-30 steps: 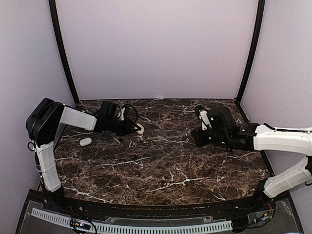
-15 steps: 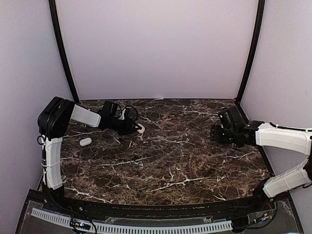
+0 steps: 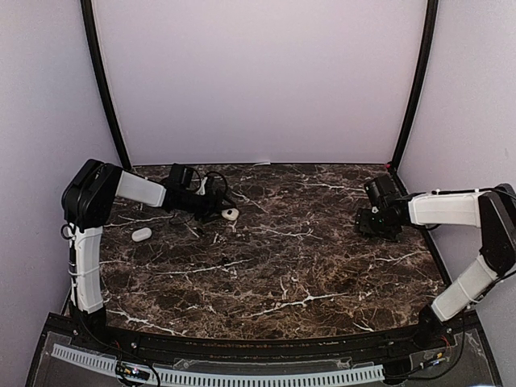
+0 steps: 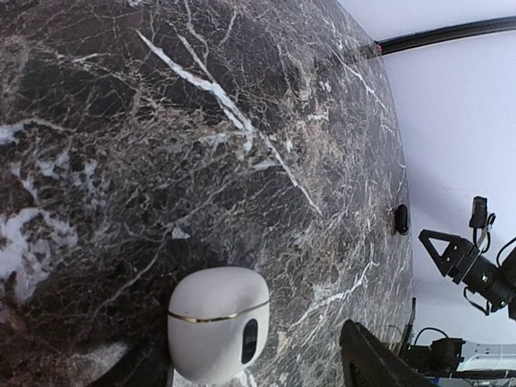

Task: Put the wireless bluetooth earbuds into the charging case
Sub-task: Place the charging case with the earbuds at the center of the board, then pick up the charging case from the center of the board.

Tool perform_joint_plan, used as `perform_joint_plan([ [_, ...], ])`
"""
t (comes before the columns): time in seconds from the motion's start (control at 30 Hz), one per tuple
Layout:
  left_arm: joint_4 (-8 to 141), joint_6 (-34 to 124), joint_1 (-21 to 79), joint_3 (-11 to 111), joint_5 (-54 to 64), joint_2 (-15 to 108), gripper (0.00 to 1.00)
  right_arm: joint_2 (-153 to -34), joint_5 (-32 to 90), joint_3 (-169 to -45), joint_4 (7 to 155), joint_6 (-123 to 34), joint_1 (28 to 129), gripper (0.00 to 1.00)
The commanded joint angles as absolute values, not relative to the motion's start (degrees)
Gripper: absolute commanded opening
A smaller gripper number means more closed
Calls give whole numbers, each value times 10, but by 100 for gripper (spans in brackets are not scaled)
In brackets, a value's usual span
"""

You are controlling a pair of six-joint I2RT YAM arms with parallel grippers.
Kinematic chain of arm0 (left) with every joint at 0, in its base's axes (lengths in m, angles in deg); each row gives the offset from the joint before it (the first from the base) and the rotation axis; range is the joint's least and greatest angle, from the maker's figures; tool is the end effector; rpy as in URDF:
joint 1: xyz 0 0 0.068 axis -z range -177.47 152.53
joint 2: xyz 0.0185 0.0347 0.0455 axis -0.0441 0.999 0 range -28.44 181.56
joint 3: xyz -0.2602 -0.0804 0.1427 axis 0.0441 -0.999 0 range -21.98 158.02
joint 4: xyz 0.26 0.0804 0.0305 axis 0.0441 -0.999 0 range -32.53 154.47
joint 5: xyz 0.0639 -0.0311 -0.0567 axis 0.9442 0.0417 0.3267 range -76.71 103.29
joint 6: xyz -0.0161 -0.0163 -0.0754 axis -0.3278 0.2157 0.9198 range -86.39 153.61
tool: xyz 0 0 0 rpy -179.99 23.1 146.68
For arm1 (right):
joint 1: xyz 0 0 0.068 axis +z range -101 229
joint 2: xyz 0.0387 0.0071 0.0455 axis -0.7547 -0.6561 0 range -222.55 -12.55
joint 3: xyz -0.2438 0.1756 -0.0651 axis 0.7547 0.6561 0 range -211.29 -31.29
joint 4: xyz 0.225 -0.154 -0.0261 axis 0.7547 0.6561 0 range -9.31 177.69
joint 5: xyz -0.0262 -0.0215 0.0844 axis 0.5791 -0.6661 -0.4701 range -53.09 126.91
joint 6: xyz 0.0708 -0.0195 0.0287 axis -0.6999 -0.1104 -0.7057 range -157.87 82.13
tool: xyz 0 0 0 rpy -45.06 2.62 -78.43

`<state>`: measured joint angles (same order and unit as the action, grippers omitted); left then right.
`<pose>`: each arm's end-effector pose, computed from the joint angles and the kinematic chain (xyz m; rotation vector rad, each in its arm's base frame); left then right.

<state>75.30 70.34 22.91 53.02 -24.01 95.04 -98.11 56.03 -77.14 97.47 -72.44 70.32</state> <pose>0.4567 -0.2135 0.1318 0.0516 2.3710 -1.2434 0.2969 0.0921 0.1784 0.4101 2.4439 -0.0188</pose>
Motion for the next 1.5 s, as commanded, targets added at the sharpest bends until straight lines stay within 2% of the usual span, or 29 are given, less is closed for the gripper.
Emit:
perform_joint_plan([
  [0.0,666,678,221,523,-181,928,79,-1011,551,-802,956,-733,689,79],
  [0.13,634,654,220,520,-152,896,87,-1037,567,-819,960,-749,679,75],
  [0.43,627,616,220,468,-98,789,96,-1104,560,-843,951,-751,672,65],
  [0.6,644,611,221,427,-74,734,96,-1124,573,-857,964,-757,670,58],
  [0.8,706,610,221,361,-68,670,95,-1114,576,-855,968,-754,671,39],
  [1.03,796,602,221,286,-102,606,90,-1080,534,-846,966,-734,671,34],
  [1.33,1014,584,224,149,-205,540,87,-1012,386,-825,944,-664,740,28],
  [1.43,1089,552,242,95,-209,511,87,-996,328,-826,943,-639,769,28],
  [1.47,1094,531,254,87,-198,500,87,-988,294,-822,935,-621,775,25],
])
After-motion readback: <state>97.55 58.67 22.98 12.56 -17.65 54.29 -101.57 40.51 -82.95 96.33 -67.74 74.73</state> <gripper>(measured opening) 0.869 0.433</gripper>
